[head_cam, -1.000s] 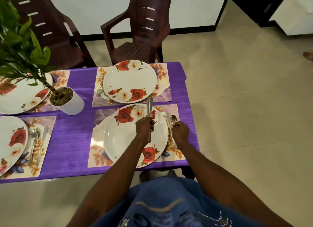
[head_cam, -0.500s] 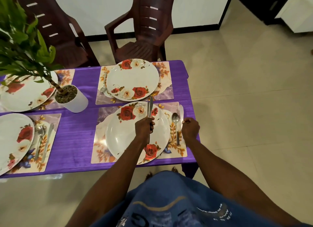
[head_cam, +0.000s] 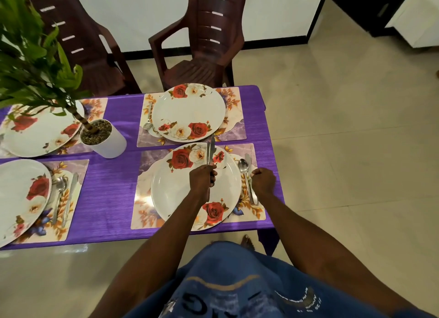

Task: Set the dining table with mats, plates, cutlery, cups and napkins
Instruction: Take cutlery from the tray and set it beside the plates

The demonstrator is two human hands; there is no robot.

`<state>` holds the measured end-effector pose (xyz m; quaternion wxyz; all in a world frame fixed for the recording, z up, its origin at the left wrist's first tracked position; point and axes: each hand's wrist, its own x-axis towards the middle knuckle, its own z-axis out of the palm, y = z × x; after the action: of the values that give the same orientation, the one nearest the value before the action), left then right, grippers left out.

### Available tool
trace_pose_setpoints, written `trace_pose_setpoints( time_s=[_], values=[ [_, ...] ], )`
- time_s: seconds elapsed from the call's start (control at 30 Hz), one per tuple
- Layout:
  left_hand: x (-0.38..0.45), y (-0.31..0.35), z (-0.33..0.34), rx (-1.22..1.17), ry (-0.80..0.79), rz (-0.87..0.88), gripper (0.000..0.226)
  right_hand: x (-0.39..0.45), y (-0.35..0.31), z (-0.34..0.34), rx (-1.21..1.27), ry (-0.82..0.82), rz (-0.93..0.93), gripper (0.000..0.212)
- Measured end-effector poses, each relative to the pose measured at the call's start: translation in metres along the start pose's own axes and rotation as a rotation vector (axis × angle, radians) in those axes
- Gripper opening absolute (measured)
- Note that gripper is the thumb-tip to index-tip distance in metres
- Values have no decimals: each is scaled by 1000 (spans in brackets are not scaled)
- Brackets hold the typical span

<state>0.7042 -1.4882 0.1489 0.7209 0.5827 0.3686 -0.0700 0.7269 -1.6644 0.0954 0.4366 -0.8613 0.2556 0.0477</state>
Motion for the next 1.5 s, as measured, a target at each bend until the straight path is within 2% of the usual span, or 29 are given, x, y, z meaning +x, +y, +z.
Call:
trace_pose_setpoints(
  time_s=[0.23,0.47,0.57,0.7,1.03,1.3,1.5],
  values=[
    [1,0,-1,15,21,2,11,3,6,-5,-54,22,-38,21],
    [0,-3,0,19,26,3,10,-2,7,-11,-115,19,-78,16],
    [0,-5,-1,36,31,4,10,-14,9,-20,-173,-65,-235,18],
    [0,-11,-3,61,29,2,13,-29,26,-27,-417,-179,-461,25],
    [-6,-14,-7,81,18,10,12,-38,24,-28,-437,-200,-448,28],
    [-12,-7,-6,54,-107,3,13,-27,-1,-35,-86,56,-258,15],
    [-9,-9,17,46,-175,-21,23,-7,-22,-36,-93,-6,-319,21]
  ],
)
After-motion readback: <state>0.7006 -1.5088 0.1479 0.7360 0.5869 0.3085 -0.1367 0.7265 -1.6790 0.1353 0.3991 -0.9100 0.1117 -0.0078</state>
